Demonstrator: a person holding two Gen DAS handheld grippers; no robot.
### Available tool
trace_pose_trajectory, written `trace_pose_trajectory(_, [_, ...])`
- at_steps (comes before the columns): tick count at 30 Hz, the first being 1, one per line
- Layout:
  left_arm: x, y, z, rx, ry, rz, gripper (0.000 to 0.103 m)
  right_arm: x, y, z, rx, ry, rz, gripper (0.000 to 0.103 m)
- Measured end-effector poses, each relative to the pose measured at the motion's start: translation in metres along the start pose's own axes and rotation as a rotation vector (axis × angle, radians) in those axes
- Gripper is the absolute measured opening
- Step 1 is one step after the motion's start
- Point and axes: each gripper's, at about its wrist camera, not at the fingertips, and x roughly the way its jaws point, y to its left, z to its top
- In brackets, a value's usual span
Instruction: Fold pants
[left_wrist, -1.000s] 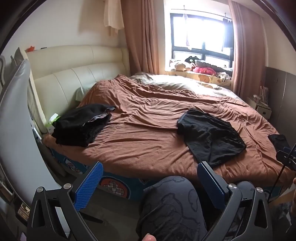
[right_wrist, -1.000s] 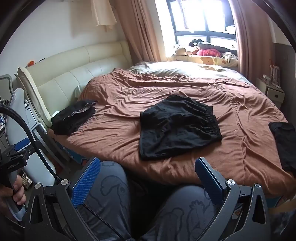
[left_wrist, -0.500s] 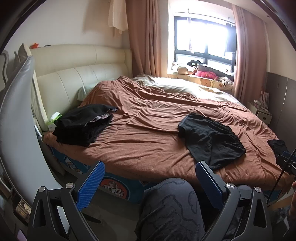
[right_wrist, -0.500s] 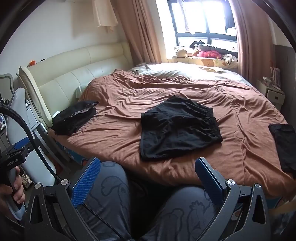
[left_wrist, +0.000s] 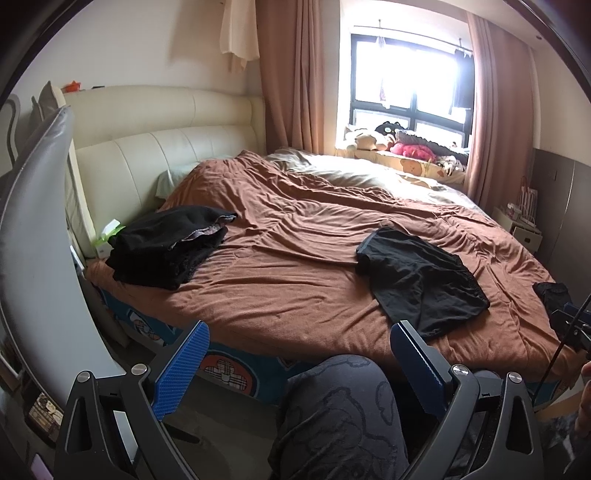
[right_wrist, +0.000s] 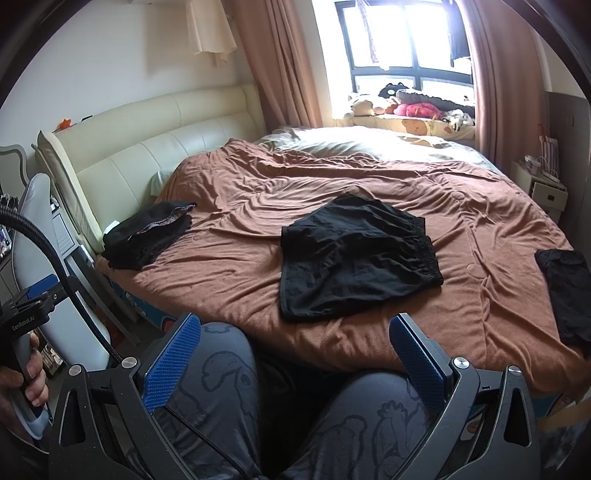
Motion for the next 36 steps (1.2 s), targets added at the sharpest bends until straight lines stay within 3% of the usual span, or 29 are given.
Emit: trace_pose_trajectory(36, [-0.0028, 0.0003, 0.0007, 0.0, -0.008, -0.014, 0.1, -0.001, 0.0013, 0.0005, -0.001, 0.006, -0.009, 0.103])
